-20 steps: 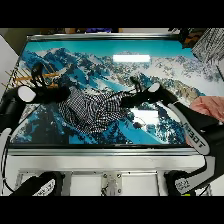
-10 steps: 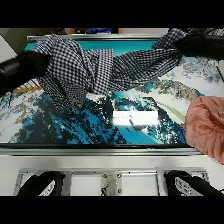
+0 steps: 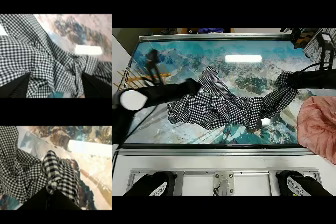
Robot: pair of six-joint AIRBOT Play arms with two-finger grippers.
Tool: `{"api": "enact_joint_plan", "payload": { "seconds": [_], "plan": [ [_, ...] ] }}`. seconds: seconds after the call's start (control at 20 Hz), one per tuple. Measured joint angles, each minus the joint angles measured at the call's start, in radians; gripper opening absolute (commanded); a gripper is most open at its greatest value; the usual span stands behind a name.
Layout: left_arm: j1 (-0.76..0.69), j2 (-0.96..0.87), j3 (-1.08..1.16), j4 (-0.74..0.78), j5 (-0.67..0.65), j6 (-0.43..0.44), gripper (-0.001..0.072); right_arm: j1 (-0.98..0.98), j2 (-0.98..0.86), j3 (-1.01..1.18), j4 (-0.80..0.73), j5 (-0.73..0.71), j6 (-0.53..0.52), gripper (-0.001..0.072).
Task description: Fold the clothes and pants, and hang the long-sleeved shirts on hangers.
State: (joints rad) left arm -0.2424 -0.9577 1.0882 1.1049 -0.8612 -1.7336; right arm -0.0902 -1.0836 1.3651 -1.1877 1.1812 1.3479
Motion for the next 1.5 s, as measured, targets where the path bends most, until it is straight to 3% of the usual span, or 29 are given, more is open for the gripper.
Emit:
{"api": "enact_joint_plan", "payload": {
  "seconds": [0.2, 0.25, 0.45, 0.65, 1.15, 1.2, 1.3, 1.35, 1.5],
  "plan": [
    [-0.232, -0.181, 0.017, -0.040, 0.029, 0.019, 0.0680, 0.000, 0.006, -0.051, 0.010, 0.009, 0.011, 0.0007],
    [-0.373, -0.317, 0.079, -0.045, 0.082, 0.023, 0.0680, 0.000, 0.010, -0.059, 0.020, 0.010, 0.012, 0.0007],
    [-0.563, -0.649, 0.325, -0.002, 0.107, 0.024, 0.0680, 0.000, 0.013, -0.064, 0.024, 0.012, 0.014, 0.0008],
    [-0.603, -0.908, 0.565, 0.046, 0.036, 0.023, 0.0680, 0.000, 0.013, -0.064, 0.024, 0.012, 0.014, 0.0008],
    [-0.625, -1.120, 0.827, 0.145, -0.101, -0.058, 0.0678, 0.000, 0.013, -0.064, 0.025, 0.012, 0.014, 0.0008],
    [-0.628, -1.131, 0.835, 0.146, -0.105, -0.068, 0.0569, 0.000, 0.013, -0.064, 0.025, 0.012, 0.014, 0.0008],
    [-0.630, -1.143, 0.845, 0.149, -0.109, -0.093, 0.0131, 0.000, 0.013, -0.064, 0.025, 0.011, 0.014, 0.0008],
    [-0.629, -1.147, 0.847, 0.149, -0.111, -0.103, 0.0013, 0.000, 0.013, -0.064, 0.025, 0.010, 0.014, 0.0008],
    [-0.604, -1.136, 0.851, 0.149, -0.124, -0.118, 0.0013, -0.003, 0.018, -0.063, 0.024, 0.003, 0.014, 0.0008]
  ]
}}
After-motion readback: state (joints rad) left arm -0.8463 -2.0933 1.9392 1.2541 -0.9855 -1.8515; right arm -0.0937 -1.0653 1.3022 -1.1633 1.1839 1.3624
